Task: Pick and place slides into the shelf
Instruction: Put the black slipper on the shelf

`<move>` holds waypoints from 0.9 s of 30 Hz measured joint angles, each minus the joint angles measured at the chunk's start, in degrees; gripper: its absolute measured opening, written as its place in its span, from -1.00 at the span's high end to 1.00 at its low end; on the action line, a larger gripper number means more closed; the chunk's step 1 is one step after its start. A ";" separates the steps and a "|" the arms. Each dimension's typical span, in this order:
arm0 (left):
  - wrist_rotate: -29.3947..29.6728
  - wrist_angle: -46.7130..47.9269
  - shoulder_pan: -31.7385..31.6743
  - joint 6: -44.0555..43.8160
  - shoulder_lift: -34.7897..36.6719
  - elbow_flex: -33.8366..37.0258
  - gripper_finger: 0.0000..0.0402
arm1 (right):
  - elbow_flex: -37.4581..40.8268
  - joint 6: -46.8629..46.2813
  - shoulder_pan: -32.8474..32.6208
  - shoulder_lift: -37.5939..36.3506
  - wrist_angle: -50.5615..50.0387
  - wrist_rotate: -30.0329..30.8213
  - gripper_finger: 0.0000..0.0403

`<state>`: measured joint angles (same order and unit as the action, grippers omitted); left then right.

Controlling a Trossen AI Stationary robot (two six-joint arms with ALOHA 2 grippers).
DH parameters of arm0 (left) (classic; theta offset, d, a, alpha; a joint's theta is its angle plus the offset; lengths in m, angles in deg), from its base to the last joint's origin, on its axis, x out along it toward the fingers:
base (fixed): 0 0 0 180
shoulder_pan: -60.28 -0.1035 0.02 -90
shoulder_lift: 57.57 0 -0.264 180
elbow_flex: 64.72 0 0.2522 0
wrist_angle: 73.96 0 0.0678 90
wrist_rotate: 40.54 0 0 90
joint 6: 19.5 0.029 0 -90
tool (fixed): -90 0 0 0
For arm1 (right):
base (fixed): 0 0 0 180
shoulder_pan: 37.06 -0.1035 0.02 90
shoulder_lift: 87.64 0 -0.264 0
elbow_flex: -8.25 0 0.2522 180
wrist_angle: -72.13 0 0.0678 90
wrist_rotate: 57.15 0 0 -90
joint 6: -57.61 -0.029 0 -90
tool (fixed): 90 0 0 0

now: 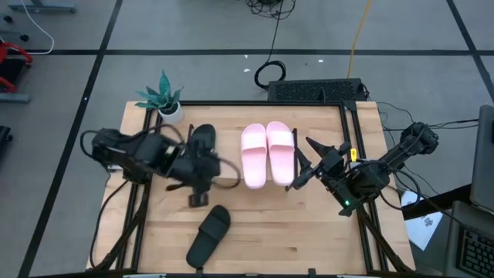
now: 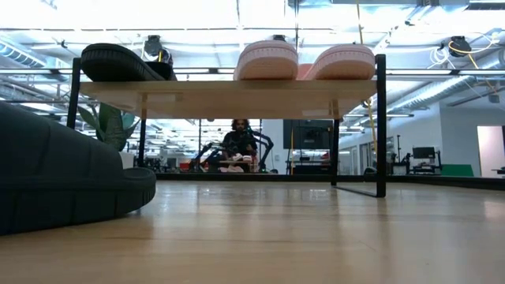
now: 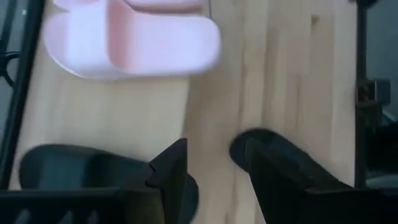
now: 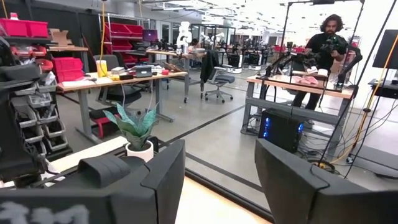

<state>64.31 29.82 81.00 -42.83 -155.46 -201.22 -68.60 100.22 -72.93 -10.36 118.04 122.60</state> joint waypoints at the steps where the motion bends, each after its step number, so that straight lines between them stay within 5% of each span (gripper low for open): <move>1: -0.04 0.06 1.45 -0.58 0.83 1.15 0.18 | 0.00 0.13 -0.14 0.00 0.00 0.01 0.09; 12: -6.32 -0.54 17.33 -10.60 2.29 15.68 0.18 | 0.00 2.92 -2.12 0.00 0.01 0.15 0.09; 17: -5.70 -13.58 22.26 -19.24 0.73 22.76 0.18 | 0.00 9.61 -2.28 0.00 0.04 0.20 0.09; 22: 1.14 -22.76 21.88 -27.31 -3.56 23.58 0.18 | 0.00 15.11 -4.53 -1.01 -1.90 0.15 0.09; 27: -3.47 -23.76 17.27 -36.33 -9.57 21.42 0.18 | 1.69 13.94 -8.12 -4.57 -12.35 -0.02 0.09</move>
<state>60.85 6.07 98.27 -79.15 -165.03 -179.79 -66.91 114.15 -81.05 -14.93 105.69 122.58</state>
